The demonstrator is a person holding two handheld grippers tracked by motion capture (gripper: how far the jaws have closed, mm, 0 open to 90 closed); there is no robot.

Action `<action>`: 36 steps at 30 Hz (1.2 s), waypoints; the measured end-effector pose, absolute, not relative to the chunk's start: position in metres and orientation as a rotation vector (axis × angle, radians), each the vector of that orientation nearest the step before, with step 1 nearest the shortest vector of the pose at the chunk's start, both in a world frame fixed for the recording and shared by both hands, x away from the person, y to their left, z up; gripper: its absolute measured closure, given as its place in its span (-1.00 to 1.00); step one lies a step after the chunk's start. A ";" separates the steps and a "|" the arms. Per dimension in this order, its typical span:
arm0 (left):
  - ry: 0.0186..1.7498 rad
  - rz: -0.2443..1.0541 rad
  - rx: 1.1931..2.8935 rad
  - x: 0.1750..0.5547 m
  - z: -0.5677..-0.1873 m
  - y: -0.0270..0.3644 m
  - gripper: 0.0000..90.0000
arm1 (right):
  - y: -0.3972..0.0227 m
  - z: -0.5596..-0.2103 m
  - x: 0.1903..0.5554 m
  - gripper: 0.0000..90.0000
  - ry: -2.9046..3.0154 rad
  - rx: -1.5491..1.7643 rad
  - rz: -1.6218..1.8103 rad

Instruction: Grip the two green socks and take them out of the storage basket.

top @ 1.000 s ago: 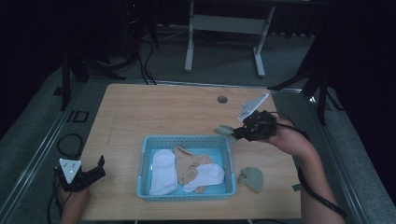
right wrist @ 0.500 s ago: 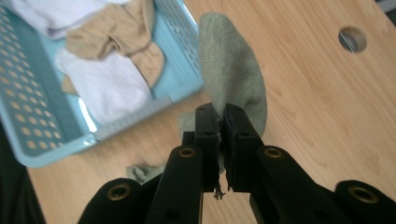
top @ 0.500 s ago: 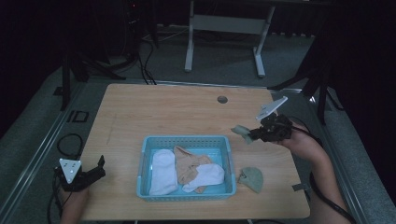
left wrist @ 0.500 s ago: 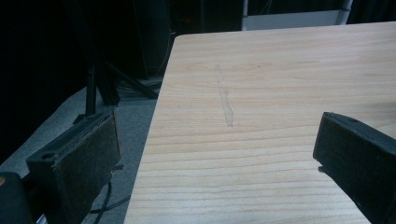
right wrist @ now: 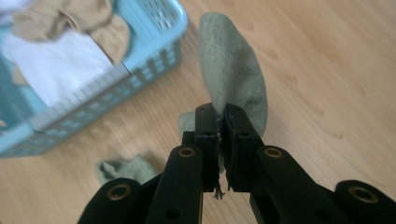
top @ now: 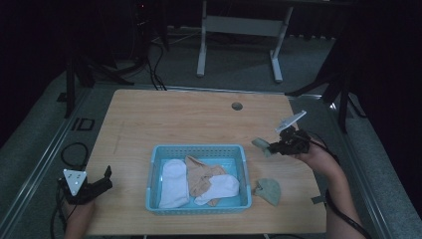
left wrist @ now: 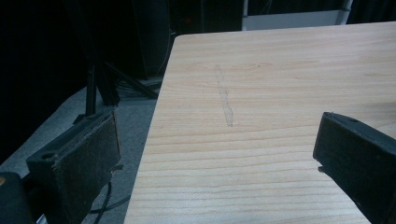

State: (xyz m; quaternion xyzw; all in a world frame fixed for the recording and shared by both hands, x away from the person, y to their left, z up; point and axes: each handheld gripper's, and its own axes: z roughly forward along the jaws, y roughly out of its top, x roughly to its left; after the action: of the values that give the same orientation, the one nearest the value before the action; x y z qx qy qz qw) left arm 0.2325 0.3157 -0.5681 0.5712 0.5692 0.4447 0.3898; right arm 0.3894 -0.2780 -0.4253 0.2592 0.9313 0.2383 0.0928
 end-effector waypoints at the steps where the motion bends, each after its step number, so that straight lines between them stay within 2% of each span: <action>1: 1.448 1.129 1.451 0.233 -0.568 0.316 -0.99 | -0.280 -0.437 0.391 0.89 2.768 0.788 0.672; 13: 1.447 1.130 1.454 0.232 -0.568 0.316 -0.99 | -0.281 -0.497 0.398 0.88 2.814 0.897 0.650; 19: 1.445 1.130 1.454 0.232 -0.568 0.316 -0.99 | -0.275 -0.510 0.397 0.80 2.851 0.908 0.631; 20: 1.445 1.129 1.452 0.232 -0.568 0.316 -0.99 | -0.274 -0.508 0.396 0.60 2.861 0.905 0.651; 21: 1.445 1.129 1.452 0.232 -0.568 0.316 -0.99 | -0.274 -0.507 0.395 0.59 2.862 0.895 0.652; 23: 1.444 1.128 1.452 0.232 -0.568 0.316 -0.99 | -0.276 -0.501 0.391 0.42 2.851 0.878 0.659; 27: 1.444 1.129 1.453 0.232 -0.568 0.316 -0.99 | -0.280 -0.492 0.385 0.31 2.825 0.865 0.674; 29: 1.445 1.129 1.453 0.232 -0.568 0.316 -0.99 | -0.287 -0.485 0.379 0.07 2.802 0.864 0.693; 32: 1.446 1.130 1.454 0.232 -0.568 0.316 -0.99 | -0.294 -0.482 0.375 -0.01 2.778 0.892 0.702; 36: 1.448 1.132 1.454 0.232 -0.568 0.316 -0.99 | -0.313 -0.481 0.364 -0.28 2.718 0.949 0.728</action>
State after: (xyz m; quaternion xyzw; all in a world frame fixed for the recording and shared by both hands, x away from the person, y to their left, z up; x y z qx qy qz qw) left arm 0.2323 0.3155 -0.5680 0.5718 0.5694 0.4450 0.3884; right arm 0.3638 -0.3127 -0.4812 0.3184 0.9119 0.2444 0.0861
